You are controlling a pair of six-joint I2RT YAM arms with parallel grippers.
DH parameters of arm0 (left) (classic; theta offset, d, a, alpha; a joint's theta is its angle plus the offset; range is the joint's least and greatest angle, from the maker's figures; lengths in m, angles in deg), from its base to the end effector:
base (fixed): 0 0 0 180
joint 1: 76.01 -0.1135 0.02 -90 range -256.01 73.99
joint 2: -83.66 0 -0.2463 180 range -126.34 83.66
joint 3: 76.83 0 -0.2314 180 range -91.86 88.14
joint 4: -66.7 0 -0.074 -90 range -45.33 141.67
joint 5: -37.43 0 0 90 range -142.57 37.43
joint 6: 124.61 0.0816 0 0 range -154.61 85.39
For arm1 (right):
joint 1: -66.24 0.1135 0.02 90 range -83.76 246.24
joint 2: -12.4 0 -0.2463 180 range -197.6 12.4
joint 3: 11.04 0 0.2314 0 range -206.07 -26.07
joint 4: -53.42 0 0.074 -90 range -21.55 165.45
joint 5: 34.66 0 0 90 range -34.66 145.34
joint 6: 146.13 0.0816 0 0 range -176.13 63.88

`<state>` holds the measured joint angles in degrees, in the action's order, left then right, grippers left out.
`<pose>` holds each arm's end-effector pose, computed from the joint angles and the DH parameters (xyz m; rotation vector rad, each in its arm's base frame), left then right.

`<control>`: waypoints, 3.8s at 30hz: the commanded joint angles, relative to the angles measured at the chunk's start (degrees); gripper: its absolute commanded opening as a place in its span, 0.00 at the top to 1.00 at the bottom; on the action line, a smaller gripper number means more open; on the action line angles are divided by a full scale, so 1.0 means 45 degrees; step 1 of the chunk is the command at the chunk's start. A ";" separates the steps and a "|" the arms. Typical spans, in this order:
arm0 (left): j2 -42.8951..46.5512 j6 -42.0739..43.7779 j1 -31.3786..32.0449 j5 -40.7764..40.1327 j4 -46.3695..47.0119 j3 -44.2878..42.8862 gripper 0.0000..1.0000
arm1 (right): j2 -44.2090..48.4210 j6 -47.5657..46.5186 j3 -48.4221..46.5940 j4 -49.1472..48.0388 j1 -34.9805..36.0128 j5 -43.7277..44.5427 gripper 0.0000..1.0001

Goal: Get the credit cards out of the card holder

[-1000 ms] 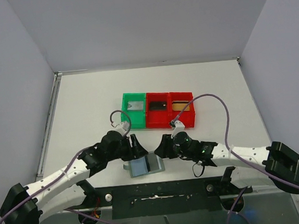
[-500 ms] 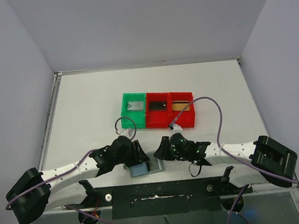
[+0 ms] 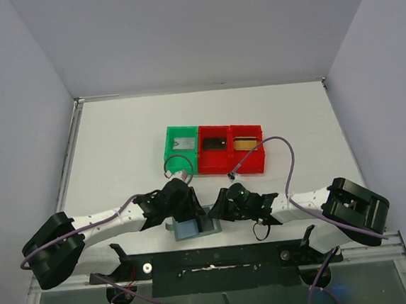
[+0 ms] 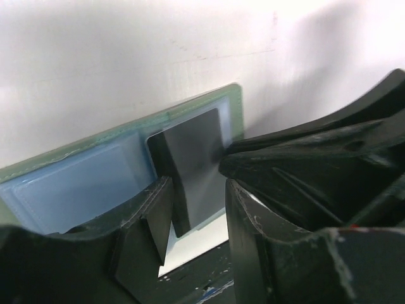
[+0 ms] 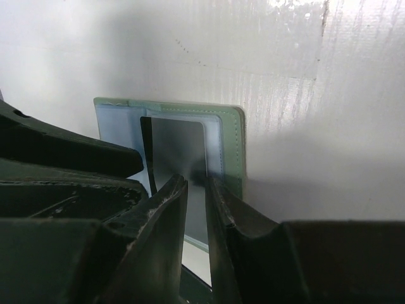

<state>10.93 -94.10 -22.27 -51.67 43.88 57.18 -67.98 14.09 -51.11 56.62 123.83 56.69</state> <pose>0.1495 -0.2059 0.1262 -0.1251 2.6428 -0.8251 0.1453 0.2253 0.0995 0.2981 2.5744 0.9862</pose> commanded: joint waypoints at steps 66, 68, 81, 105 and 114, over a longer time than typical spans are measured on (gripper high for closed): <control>0.4650 -0.2379 -0.0295 -0.0134 0.1726 0.4242 1.00 | -0.1381 0.0462 0.0192 0.0388 0.0084 -0.0135 0.80; 0.4340 -0.2085 -0.0337 0.0138 0.2091 0.4226 1.00 | -0.1007 0.0510 0.0079 0.1108 0.0094 0.0386 0.80; 0.0953 -0.0565 -0.0415 0.1540 0.3664 0.2336 1.00 | 0.3172 0.0210 0.0147 0.3867 0.0205 0.2775 0.77; 0.1842 -0.1078 -0.0823 0.2272 0.3686 0.2985 0.75 | -0.0236 0.0296 -0.1164 0.2664 0.0657 0.1154 0.73; 0.0906 -0.1477 -0.1009 0.3272 0.5228 0.3243 0.73 | -0.0512 0.0116 -0.1293 0.2425 0.0645 0.0870 0.74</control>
<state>15.90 -99.84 -26.43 -39.36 61.83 71.88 -69.01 14.90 -57.31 67.61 126.30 61.58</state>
